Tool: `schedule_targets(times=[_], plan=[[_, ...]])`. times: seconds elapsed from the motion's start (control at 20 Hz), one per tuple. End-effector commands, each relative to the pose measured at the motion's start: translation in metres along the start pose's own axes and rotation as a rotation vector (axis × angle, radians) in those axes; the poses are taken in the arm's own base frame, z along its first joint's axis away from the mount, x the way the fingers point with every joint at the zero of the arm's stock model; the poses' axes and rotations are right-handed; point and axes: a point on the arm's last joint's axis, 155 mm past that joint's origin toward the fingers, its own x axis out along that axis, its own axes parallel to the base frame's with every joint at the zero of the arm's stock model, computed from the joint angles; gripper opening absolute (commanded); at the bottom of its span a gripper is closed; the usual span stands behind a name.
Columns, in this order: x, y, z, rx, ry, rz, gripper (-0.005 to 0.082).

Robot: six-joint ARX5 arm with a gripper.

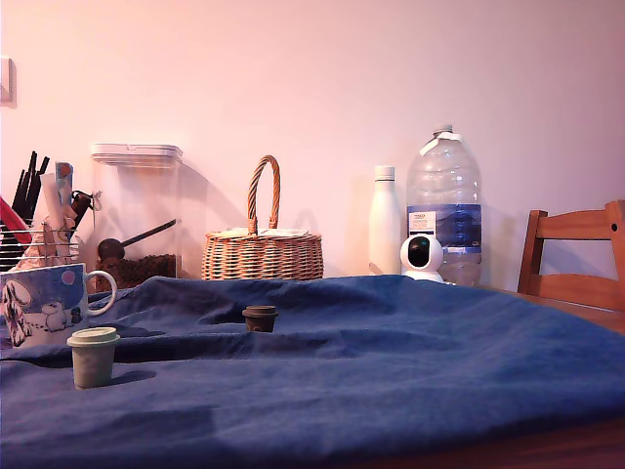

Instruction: Pick up the coffee capsules on the table and drop them inside the coffee cup

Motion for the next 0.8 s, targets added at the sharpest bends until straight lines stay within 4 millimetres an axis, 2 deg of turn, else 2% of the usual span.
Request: schedule_targets(times=[0.0, 0.25, 0.3, 0.4, 0.5, 0.55, 0.6, 0.75], plan=[[0.008, 0.001, -0.020, -0.021, 0.073, -0.009, -0.0019], [0.027, -0.003, -0.053, -0.019, 0.222, -0.034, -0.0016], [0.029, -0.004, -0.061, -0.023, 0.255, -0.038, 0.0006], [0.031, -0.005, -0.077, -0.032, 0.323, -0.042, 0.0158], [0.035, -0.006, -0.086, -0.034, 0.359, -0.050, 0.0428], [0.036, -0.006, -0.089, -0.036, 0.371, -0.050, 0.0536], [0.037, -0.006, -0.092, -0.007, 0.380, -0.054, 0.0567], [0.039, -0.003, -0.103, -0.035, 0.422, -0.043, 0.0567]])
